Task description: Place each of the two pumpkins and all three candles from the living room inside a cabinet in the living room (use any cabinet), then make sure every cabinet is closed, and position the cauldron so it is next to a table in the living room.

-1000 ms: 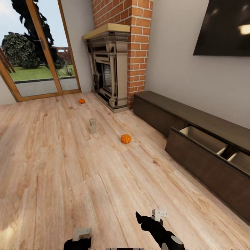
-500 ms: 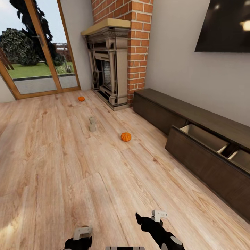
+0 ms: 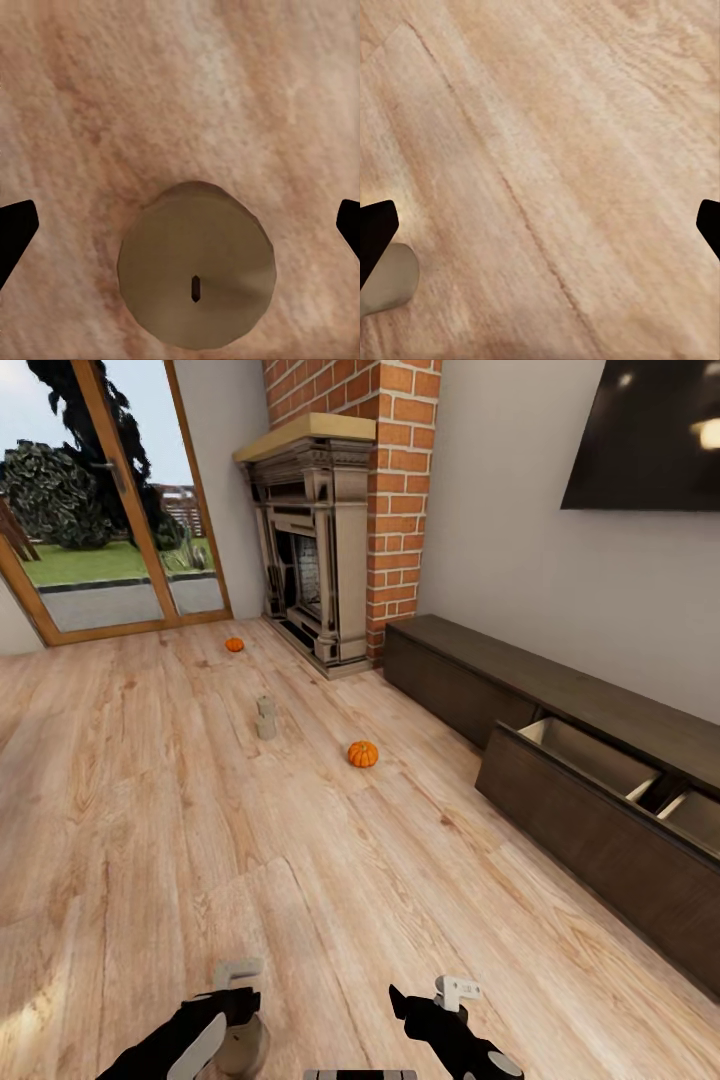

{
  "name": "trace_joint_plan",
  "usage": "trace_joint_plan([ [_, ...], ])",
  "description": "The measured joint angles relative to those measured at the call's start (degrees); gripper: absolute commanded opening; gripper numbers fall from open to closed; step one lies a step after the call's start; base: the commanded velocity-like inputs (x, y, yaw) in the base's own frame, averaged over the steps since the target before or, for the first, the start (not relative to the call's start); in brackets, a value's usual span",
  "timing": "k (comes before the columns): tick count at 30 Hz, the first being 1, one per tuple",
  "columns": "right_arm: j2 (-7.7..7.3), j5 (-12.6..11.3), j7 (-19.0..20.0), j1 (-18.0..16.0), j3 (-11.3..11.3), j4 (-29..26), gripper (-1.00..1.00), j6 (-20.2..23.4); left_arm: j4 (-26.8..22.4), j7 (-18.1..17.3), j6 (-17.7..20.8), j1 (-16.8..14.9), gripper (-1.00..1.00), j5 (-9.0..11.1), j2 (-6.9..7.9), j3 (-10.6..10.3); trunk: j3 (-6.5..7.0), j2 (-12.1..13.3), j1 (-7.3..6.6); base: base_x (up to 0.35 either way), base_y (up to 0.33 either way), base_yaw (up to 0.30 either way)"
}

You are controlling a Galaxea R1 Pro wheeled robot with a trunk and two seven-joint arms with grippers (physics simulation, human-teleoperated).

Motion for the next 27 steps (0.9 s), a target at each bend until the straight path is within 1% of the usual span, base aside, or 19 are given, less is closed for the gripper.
trace_joint_plan([
  [3,-0.02,-0.15,0.0,0.0,-0.01,-0.03,1.0,-0.03,-0.01,0.01,-0.06,-0.1,1.0,-0.01,0.31,0.11,0.0,0.0,0.0,0.0,0.0,0.0],
  [5,-0.06,-0.29,0.05,0.0,-0.01,-0.06,1.0,-0.04,-0.28,-0.26,-0.06,-0.13,1.0,-0.05,0.83,0.17,0.0,0.0,0.0,0.0,0.0,0.0],
  [12,-0.29,-0.42,0.46,0.0,-0.23,-1.12,1.0,-0.17,-0.41,-0.43,-0.06,-0.15,1.0,-0.1,0.92,0.11,0.0,0.0,0.0,0.0,0.0,0.0],
  [14,-0.33,-0.57,0.89,0.0,-0.37,-3.54,1.0,-0.06,-0.42,-0.43,-0.1,-0.12,1.0,-0.1,0.9,0.07,0.0,0.0,0.0,0.0,0.0,0.0],
  [16,-0.64,-1.74,2.46,0.41,-0.53,-7.29,1.0,0.37,-0.42,-0.48,-0.17,-0.09,1.0,-0.1,0.9,0.04,0.0,0.0,0.0,0.0,0.0,0.0],
  [17,-1.16,-2.93,3.55,1.08,-0.72,-9.0,1.0,0.55,-0.42,-0.51,-0.19,-0.11,1.0,-0.11,0.91,0.06,0.0,0.0,0.0,0.0,0.0,0.0],
  [19,-3.27,-6.45,5.26,3.0,-2.3,-12.18,1.0,0.75,-0.43,-0.54,-0.21,-0.12,1.0,-0.11,0.91,0.08,0.0,0.0,0.0,0.0,0.0,0.0],
  [20,-4.01,-7.56,5.53,3.47,-2.96,-12.84,1.0,0.76,-0.43,-0.54,-0.22,-0.11,1.0,-0.1,0.91,0.09,0.0,0.0,0.0,0.0,0.0,0.0],
  [21,-5.98,-10.61,6.07,4.44,-4.53,-13.92,1.0,0.74,-0.43,-0.55,-0.22,-0.09,1.0,-0.11,0.87,0.06,0.0,0.0,0.0,0.0,0.0,0.0],
  [22,-7.28,-12.51,6.33,4.85,-5.36,-14.27,1.0,0.73,-0.43,-0.54,-0.23,-0.1,1.0,-0.1,0.85,0.01,0.0,0.0,0.0,0.0,0.0,0.0],
  [23,-8.23,-13.8,6.49,5.1,-5.84,-14.47,1.0,0.68,-0.43,-0.52,-0.23,-0.08,1.0,-0.1,0.84,-0.02,0.0,0.0,0.0,0.0,0.0,0.0],
  [25,-9.28,-15.23,6.57,5.36,-6.28,-14.71,1.0,0.58,-0.42,-0.44,-0.23,-0.07,1.0,-0.1,0.83,-0.1,0.0,0.0,0.0,0.0,0.0,0.0],
  [27,-9.71,-15.88,6.6,5.47,-6.46,-14.75,1.0,0.54,-0.33,-0.44,-0.25,-0.09,1.0,-0.1,0.83,-0.16,0.0,0.0,0.0,0.0,0.0,0.0],
])
